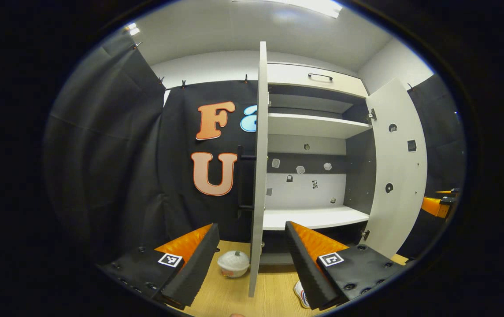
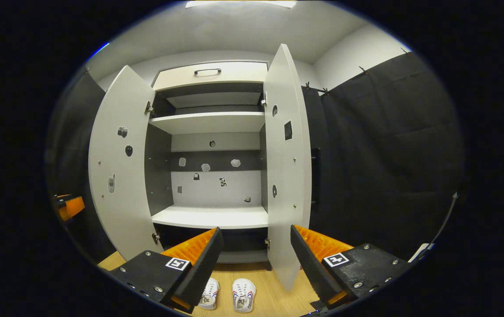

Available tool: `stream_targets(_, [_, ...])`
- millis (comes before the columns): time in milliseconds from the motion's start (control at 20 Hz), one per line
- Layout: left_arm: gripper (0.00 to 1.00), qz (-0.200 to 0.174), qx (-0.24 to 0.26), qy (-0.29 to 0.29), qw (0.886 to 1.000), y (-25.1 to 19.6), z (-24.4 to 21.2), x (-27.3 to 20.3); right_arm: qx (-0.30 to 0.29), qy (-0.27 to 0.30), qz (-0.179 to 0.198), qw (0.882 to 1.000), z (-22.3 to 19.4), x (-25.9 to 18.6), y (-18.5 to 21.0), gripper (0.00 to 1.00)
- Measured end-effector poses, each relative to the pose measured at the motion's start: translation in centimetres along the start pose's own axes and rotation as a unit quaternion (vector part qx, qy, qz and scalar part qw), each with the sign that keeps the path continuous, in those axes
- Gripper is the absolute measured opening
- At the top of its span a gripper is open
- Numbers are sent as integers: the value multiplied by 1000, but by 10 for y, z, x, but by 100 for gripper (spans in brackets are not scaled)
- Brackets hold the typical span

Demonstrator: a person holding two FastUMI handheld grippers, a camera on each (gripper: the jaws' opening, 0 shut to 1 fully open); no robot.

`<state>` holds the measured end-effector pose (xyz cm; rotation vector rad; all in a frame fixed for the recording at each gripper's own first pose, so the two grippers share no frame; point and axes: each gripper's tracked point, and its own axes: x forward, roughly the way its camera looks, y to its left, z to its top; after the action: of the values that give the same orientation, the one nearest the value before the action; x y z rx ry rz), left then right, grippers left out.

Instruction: Grab one shoe with the right hand and put it into the shoe cabinet, grab the other shoe with the left hand and put it into the shoe cabinet; then close the right door with the right hand and the left door with the left hand.

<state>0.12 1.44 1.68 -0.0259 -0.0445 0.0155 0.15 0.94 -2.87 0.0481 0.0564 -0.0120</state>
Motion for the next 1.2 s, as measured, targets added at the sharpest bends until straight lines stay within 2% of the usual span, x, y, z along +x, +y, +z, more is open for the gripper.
stream_targets(150, [96, -3, -8, 3, 1000, 1, 0, -1, 6, 14, -2, 1000, -10, 4, 1, 95])
stream_targets(250, [94, -1, -4, 0, 1000, 4, 2, -1, 15, 20, 1, 1000, -15, 6, 6, 95])
stream_targets(300, [96, 0, -2, -1, 1000, 6, 3, -1, 14, 24, 2, 1000, -20, 7, 7, 95])
stream_targets(350, [94, -2, -3, -2, 1000, 7, 4, 0, 10, 28, 1, 1000, -26, 8, 8, 95])
stream_targets(400, [99, -4, -6, -3, 1000, 5, 3, -1, 7, 33, 0, 999, -33, 10, 8, 95])
stream_targets(600, [96, -3, -8, -2, 1000, 7, 1, 4, 0, 65, 3, 998, -73, 19, 14, 95])
stream_targets(750, [94, -7, -10, 2, 1000, 5, -3, 6, -28, 100, 3, 995, -127, 32, 17, 95])
stream_targets(800, [96, -5, -10, 4, 1000, 5, -6, 6, -32, 115, 6, 993, -148, 36, 18, 95])
stream_targets(950, [96, -4, -12, 7, 1000, 9, -10, 5, -21, 148, 28, 988, -210, 48, 30, 95])
stream_targets(1100, [96, 6, -2, 10, 1000, 19, -14, 5, -16, 199, 32, 979, -280, 57, 35, 95])
stream_targets(1150, [94, 9, 0, 12, 1000, 23, -15, 6, -9, 216, 29, 976, -300, 59, 34, 95])
stream_targets(1200, [96, 13, 2, 15, 1000, 27, -17, 6, 7, 234, 24, 972, -318, 60, 33, 95])
